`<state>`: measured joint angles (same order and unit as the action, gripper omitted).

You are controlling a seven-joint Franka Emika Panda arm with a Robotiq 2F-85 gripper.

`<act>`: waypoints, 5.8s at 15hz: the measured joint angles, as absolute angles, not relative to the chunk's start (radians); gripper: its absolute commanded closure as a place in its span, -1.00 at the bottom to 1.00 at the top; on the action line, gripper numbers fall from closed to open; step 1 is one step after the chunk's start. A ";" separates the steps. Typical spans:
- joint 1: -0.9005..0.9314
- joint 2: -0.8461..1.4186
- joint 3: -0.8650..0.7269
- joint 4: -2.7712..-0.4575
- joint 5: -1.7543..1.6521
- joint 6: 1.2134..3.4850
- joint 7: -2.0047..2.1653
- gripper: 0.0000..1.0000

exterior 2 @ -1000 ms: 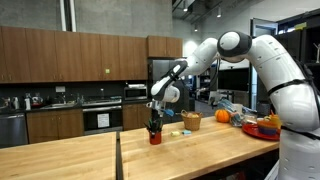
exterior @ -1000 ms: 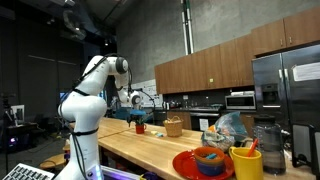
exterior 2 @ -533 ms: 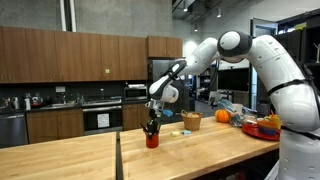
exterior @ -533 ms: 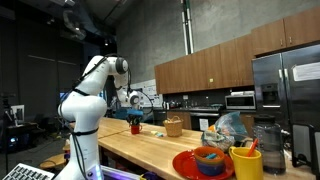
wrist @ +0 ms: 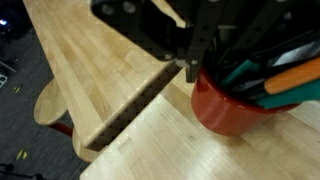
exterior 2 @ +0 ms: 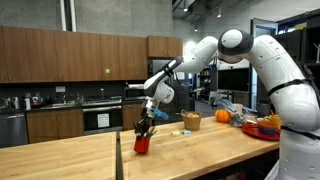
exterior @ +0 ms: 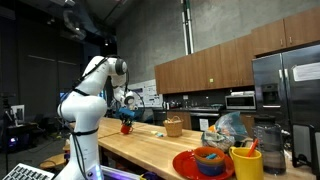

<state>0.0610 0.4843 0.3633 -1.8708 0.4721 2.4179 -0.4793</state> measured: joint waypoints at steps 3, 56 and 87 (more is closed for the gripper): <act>0.064 0.497 0.380 -1.873 0.574 2.460 -0.433 0.95; 0.067 0.428 0.034 -2.118 2.017 2.223 -1.032 0.95; 0.401 0.344 -0.216 -2.069 0.868 2.753 -0.407 0.95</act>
<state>0.4013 0.3441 -0.2164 -2.0695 0.8681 2.7533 -0.4068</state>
